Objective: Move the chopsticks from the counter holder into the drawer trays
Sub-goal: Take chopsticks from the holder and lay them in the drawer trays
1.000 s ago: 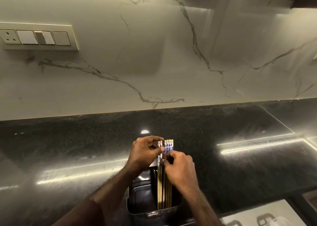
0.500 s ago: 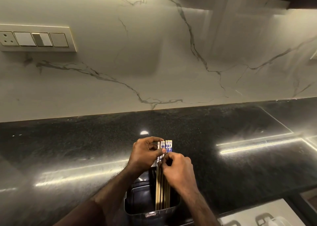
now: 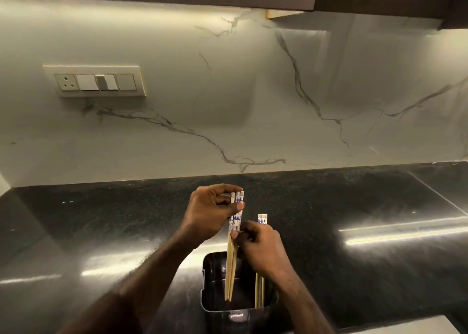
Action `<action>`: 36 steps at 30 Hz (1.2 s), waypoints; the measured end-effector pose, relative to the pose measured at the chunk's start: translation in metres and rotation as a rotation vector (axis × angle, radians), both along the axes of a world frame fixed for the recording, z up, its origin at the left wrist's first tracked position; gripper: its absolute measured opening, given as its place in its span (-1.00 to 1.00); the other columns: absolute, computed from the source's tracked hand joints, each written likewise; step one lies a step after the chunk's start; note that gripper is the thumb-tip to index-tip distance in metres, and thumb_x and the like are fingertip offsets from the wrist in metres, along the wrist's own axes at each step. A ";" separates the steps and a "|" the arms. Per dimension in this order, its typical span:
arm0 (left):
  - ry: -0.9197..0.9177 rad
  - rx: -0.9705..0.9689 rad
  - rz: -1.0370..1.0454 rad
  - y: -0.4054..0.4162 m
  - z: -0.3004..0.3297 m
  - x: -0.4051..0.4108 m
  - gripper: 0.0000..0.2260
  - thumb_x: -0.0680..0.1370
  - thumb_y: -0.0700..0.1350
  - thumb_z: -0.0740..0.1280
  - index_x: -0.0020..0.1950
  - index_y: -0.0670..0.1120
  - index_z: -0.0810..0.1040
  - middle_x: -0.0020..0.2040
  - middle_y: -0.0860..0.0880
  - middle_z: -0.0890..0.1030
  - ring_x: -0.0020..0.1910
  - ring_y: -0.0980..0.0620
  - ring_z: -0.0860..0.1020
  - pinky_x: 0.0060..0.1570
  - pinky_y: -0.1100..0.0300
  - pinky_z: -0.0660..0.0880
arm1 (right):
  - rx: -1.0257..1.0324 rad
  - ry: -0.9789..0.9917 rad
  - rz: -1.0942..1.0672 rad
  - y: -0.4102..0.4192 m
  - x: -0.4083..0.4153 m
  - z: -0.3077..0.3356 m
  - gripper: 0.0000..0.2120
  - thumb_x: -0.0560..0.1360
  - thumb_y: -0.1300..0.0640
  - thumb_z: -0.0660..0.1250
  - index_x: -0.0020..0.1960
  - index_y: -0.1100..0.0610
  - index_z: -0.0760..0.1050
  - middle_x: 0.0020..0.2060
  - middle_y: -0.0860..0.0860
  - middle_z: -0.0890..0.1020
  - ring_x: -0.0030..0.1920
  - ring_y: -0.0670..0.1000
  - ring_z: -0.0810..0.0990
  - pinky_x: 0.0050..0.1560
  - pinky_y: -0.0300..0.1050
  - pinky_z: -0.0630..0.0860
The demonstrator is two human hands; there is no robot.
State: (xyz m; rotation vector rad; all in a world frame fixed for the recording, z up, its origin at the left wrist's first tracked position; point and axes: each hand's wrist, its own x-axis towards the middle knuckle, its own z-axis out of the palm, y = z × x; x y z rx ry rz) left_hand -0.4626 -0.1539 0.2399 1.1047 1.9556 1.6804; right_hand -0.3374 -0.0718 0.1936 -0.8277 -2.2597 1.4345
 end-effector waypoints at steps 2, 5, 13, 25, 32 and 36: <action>0.025 0.045 -0.011 -0.013 0.022 0.001 -0.71 0.42 -0.28 0.50 0.11 -0.08 0.66 -0.12 -0.05 0.74 -0.15 0.02 0.72 -0.10 0.10 0.66 | -0.064 0.063 0.059 -0.006 0.001 0.013 -0.91 0.55 0.06 0.35 0.00 -0.05 0.62 -0.14 -0.07 0.70 -0.12 -0.13 0.68 -0.03 -0.04 0.65; 0.065 0.092 0.003 -0.032 0.054 0.004 -0.69 0.42 -0.23 0.50 0.14 -0.04 0.64 -0.11 -0.03 0.74 -0.15 0.03 0.72 -0.12 0.13 0.65 | -0.108 0.129 0.149 -0.018 0.008 0.034 -0.89 0.56 0.08 0.32 0.02 -0.05 0.61 -0.11 -0.07 0.72 -0.07 -0.09 0.69 0.03 -0.04 0.62; -0.111 0.277 -0.060 -0.089 0.115 0.038 -0.70 0.40 -0.31 0.50 0.07 -0.04 0.66 -0.15 -0.12 0.74 -0.18 -0.05 0.73 -0.19 0.15 0.65 | -0.101 0.187 0.192 -0.071 0.051 0.083 -0.86 0.56 0.20 0.31 0.09 0.10 0.58 -0.08 0.01 0.72 -0.02 -0.04 0.69 0.04 -0.05 0.60; -0.264 0.169 -0.394 -0.142 0.099 0.142 -0.88 0.46 -0.19 0.44 -0.01 -0.13 0.65 -0.13 -0.08 0.74 -0.15 -0.04 0.73 -0.25 0.24 0.62 | -0.119 0.227 0.015 -0.153 0.172 0.096 -0.88 0.52 0.18 0.37 0.03 0.17 0.62 -0.13 0.08 0.73 -0.07 0.04 0.72 -0.10 -0.14 0.62; -0.331 0.223 -0.414 -0.121 0.099 0.223 -0.91 0.47 -0.21 0.44 -0.03 -0.13 0.65 -0.13 -0.10 0.74 -0.13 -0.06 0.72 -0.21 0.20 0.63 | -0.184 0.163 -0.074 -0.150 0.271 0.102 -0.84 0.51 0.21 0.38 0.07 0.23 0.60 -0.08 0.16 0.71 -0.07 0.13 0.71 -0.10 -0.09 0.65; -0.351 0.200 -0.447 -0.094 0.093 0.287 -0.90 0.49 -0.21 0.43 0.00 -0.15 0.65 -0.13 -0.12 0.74 -0.13 -0.07 0.72 -0.20 0.17 0.64 | -0.244 0.148 -0.154 -0.139 0.339 0.097 -0.84 0.51 0.24 0.37 0.08 0.24 0.61 -0.08 0.18 0.71 -0.09 0.11 0.71 -0.07 -0.04 0.64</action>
